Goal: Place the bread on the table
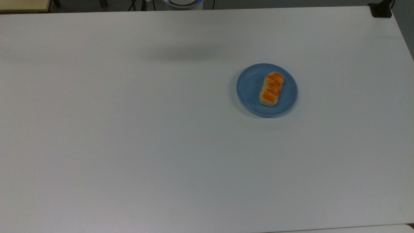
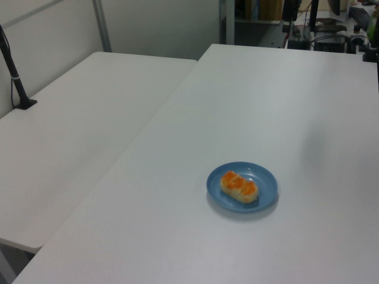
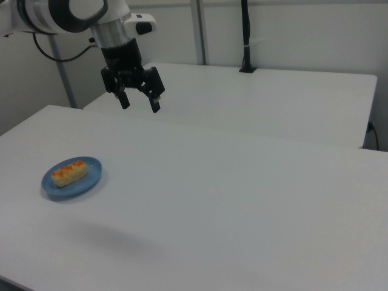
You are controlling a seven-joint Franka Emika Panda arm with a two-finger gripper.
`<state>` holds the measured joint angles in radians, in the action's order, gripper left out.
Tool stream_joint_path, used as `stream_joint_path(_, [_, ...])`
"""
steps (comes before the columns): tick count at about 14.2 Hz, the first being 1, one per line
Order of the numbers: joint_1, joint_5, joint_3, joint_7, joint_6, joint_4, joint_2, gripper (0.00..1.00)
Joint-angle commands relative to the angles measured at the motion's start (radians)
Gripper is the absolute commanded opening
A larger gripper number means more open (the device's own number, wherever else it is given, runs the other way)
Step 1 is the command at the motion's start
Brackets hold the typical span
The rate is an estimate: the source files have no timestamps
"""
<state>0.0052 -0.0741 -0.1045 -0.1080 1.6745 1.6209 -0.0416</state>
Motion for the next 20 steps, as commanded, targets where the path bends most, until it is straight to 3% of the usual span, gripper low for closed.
stream_joint_path(1, [0.010, 0.043, -0.004, -0.009, -0.006, 0.017, -0.009, 1.00])
stream_joint_path(20, [0.015, 0.031, 0.006, -0.018, -0.015, 0.017, 0.000, 1.00])
